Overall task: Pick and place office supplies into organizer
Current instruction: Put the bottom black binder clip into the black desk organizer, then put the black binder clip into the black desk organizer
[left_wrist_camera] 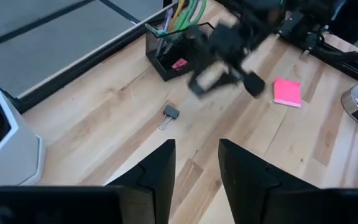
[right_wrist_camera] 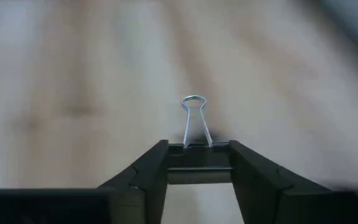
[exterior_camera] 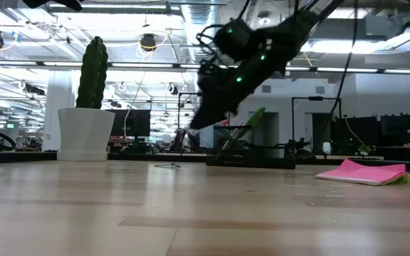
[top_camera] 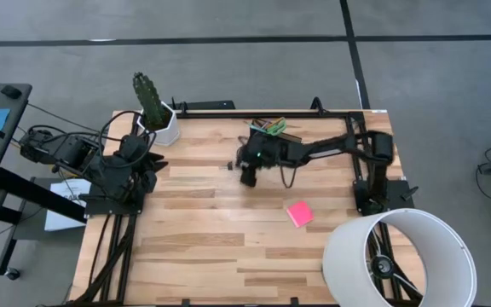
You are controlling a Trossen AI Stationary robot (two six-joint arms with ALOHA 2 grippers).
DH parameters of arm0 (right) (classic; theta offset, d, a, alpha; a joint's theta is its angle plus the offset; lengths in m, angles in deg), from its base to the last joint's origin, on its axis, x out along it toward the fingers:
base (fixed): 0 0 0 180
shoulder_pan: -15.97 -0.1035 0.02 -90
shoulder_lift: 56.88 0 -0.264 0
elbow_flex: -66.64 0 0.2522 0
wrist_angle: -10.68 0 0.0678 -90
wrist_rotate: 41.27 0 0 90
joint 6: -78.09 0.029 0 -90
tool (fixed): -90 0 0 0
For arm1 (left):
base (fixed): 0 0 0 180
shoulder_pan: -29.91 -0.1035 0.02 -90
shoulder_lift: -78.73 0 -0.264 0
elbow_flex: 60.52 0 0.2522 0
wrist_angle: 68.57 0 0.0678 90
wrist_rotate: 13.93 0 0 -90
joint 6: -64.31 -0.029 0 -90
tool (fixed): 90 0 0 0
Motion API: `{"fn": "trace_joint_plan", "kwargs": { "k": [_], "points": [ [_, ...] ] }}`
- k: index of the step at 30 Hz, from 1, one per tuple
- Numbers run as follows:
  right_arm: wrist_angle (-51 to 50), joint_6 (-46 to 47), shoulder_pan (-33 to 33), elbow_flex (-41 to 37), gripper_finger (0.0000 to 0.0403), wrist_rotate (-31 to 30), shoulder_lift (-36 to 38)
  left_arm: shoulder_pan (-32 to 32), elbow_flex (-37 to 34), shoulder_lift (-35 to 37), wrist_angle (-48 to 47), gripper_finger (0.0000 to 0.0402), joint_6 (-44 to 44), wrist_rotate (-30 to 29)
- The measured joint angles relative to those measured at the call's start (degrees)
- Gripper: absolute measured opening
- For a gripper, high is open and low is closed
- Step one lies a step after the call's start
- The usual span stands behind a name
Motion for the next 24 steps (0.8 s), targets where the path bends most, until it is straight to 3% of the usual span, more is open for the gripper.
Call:
{"fn": "trace_joint_plan", "kwargs": {
  "k": [3,5,13,24],
  "points": [
    [-5.62,-5.05,1.86,-0.09,0.0158,-10.51,4.95,0.0,0.0,0.02,0.0,0.0114,-0.73,-0.88],
    [-7.74,-6.97,3.72,-0.02,0.0159,-13.2,7.67,0.0,0.0,0.0,0.0,0.0114,-1.53,-1.43],
    [-15.49,-6.58,9.93,-0.02,0.0134,-10.94,9.12,0.0,0.0,0.01,0.07,0.0114,-1.87,-1.65],
    [-16.24,-9.94,9.77,-0.09,0.0234,-17.01,7.19,0.0,0.0,0.02,0.09,0.0114,-1.62,-1.91]
  ]
}}
